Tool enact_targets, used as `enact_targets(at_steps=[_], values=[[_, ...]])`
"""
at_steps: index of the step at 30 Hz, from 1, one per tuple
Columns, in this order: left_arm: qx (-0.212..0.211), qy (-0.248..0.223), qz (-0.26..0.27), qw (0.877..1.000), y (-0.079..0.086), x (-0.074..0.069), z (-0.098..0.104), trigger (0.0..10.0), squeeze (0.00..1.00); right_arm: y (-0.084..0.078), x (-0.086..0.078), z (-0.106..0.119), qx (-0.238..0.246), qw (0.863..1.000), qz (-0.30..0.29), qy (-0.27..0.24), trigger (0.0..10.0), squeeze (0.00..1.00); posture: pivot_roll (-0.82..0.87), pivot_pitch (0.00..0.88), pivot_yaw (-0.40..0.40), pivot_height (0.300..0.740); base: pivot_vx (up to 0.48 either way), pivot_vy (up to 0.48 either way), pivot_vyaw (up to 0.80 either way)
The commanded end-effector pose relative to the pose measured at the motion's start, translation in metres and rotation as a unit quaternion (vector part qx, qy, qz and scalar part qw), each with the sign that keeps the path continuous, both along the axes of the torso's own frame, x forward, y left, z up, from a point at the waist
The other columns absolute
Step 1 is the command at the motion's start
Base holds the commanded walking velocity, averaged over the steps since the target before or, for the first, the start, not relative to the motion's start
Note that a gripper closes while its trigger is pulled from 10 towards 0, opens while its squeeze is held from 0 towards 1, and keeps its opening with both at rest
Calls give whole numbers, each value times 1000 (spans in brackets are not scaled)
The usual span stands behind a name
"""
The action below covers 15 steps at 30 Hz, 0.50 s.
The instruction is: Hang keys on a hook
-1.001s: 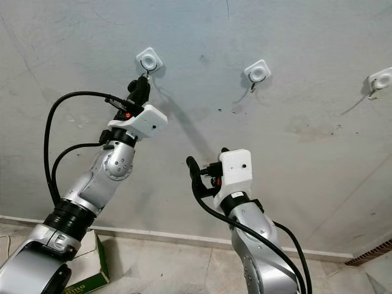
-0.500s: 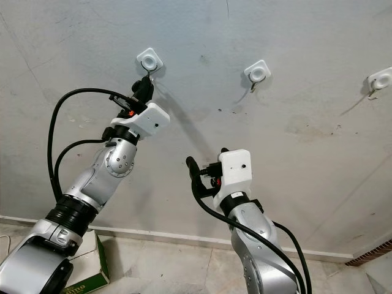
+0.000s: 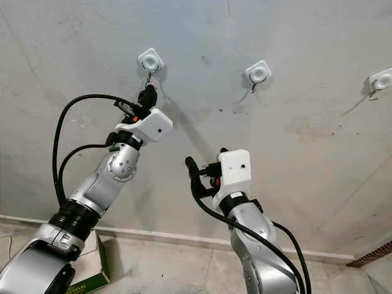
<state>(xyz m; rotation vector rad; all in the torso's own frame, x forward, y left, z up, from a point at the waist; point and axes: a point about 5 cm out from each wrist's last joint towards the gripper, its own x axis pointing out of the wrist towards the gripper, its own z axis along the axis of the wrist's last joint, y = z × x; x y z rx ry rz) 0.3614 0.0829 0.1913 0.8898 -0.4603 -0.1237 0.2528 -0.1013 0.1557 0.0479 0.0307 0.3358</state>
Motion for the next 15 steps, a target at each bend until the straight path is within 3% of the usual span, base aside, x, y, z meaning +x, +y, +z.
enact_targets(at_steps=[1,13,14,15], values=[[11,25,-7,1000,-3,-1,-9,10000,0,0,0,3,1,1000,-3,-6,10000,0,-10,14,5,740,0,0,0],[5,31,-9,999,-3,-1,-10,10000,0,0,0,2,1,1000,-2,-6,10000,0,-9,16,5,740,0,0,0],[1,30,-9,1000,-3,-1,-10,10000,141,0,0,2,1,1000,-2,-6,10000,0,-9,16,5,740,0,0,0],[-2,29,-9,1000,-3,-1,-9,10000,141,0,0,2,1,1000,-2,-6,10000,0,-9,16,5,740,0,0,0]])
